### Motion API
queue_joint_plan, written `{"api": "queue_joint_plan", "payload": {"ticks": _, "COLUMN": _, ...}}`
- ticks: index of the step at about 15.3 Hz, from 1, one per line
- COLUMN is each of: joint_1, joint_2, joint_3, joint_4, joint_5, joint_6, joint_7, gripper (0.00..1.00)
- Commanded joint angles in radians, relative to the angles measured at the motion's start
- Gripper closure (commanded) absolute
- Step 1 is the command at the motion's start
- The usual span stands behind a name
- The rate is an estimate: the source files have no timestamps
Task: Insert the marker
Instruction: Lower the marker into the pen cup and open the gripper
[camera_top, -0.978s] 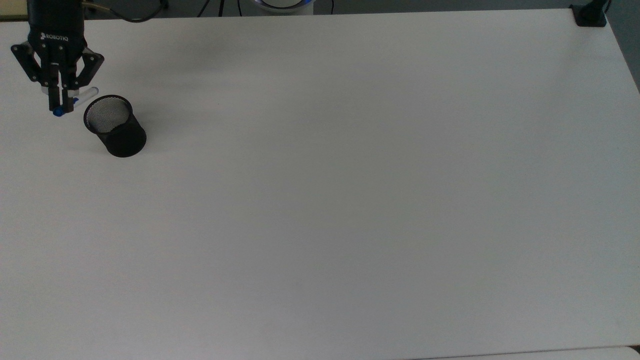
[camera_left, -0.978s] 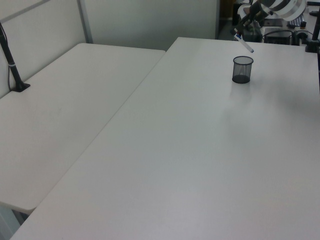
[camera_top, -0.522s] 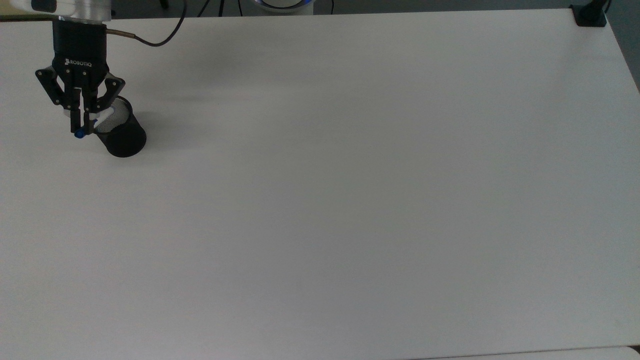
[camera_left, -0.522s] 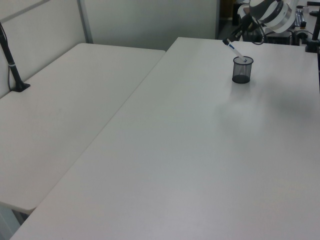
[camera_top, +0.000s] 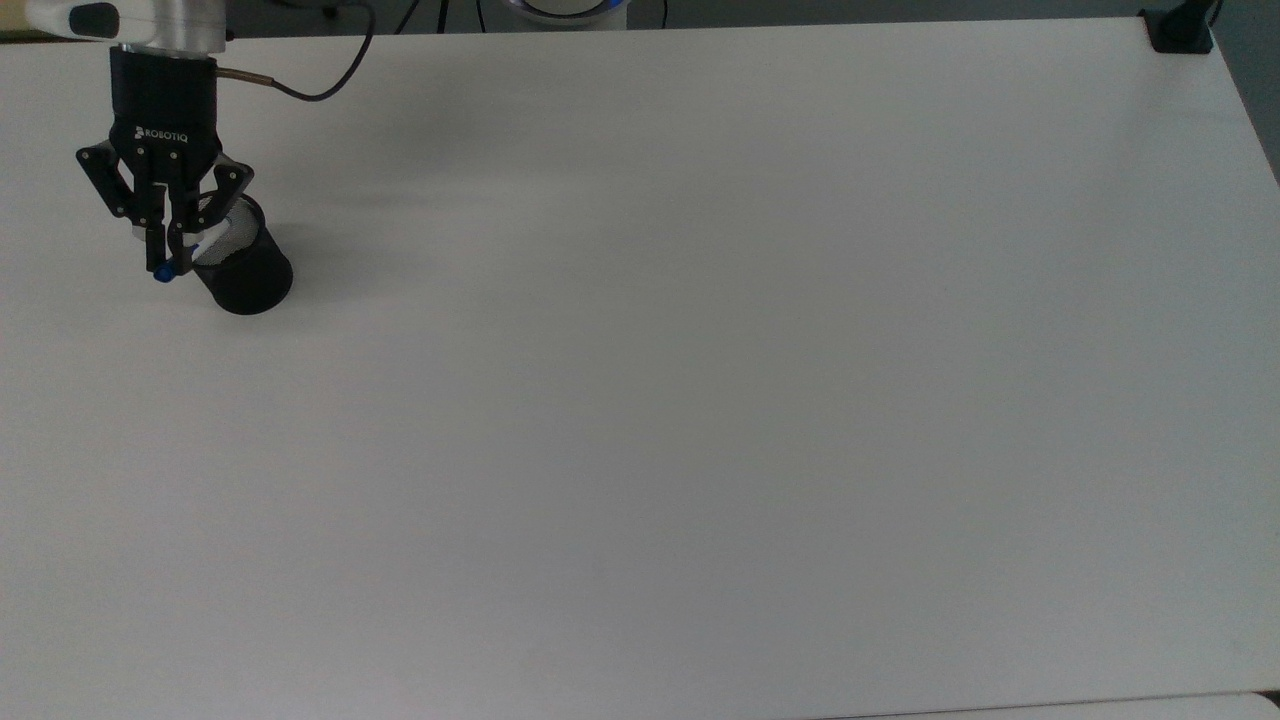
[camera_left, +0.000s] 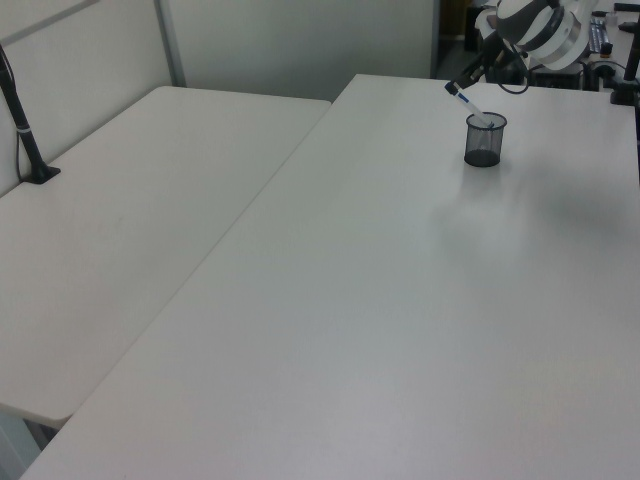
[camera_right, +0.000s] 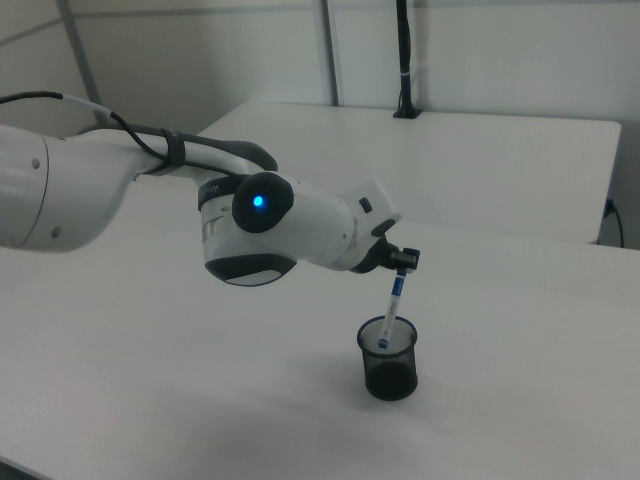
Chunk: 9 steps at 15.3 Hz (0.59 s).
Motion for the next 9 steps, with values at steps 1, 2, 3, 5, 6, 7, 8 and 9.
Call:
{"api": "queue_joint_plan", "payload": {"ticks": 1, "joint_1": 0.005, "joint_2": -0.014, "joint_3": -0.001, "joint_4": -0.032, "joint_5": 0.040, "joint_6": 0.023, "joint_7": -0.056, "gripper": 0.97}}
{"api": "queue_joint_plan", "payload": {"ticks": 2, "joint_1": 0.003, "joint_2": -0.015, "joint_3": -0.001, "joint_4": -0.040, "joint_5": 0.040, "joint_6": 0.023, "joint_7": -0.073, "gripper": 0.97}}
{"api": "queue_joint_plan", "payload": {"ticks": 3, "joint_1": -0.002, "joint_2": -0.017, "joint_3": -0.001, "joint_4": -0.044, "joint_5": 0.040, "joint_6": 0.023, "joint_7": -0.093, "gripper": 0.97}}
{"api": "queue_joint_plan", "payload": {"ticks": 5, "joint_1": -0.002, "joint_2": -0.015, "joint_3": -0.001, "joint_4": -0.046, "joint_5": 0.043, "joint_6": 0.023, "joint_7": -0.101, "gripper": 0.97}}
{"api": "queue_joint_plan", "payload": {"ticks": 6, "joint_1": -0.002, "joint_2": -0.015, "joint_3": -0.001, "joint_4": -0.047, "joint_5": 0.043, "joint_6": 0.023, "joint_7": -0.104, "gripper": 0.97}}
{"api": "queue_joint_plan", "payload": {"ticks": 7, "joint_1": -0.002, "joint_2": -0.015, "joint_3": -0.003, "joint_4": -0.049, "joint_5": 0.043, "joint_6": 0.023, "joint_7": -0.104, "gripper": 0.95}}
{"api": "queue_joint_plan", "payload": {"ticks": 8, "joint_1": -0.002, "joint_2": -0.014, "joint_3": -0.003, "joint_4": -0.049, "joint_5": 0.043, "joint_6": 0.021, "joint_7": -0.104, "gripper": 0.95}}
{"api": "queue_joint_plan", "payload": {"ticks": 9, "joint_1": -0.002, "joint_2": -0.014, "joint_3": -0.003, "joint_4": -0.052, "joint_5": 0.043, "joint_6": 0.021, "joint_7": -0.107, "gripper": 0.95}}
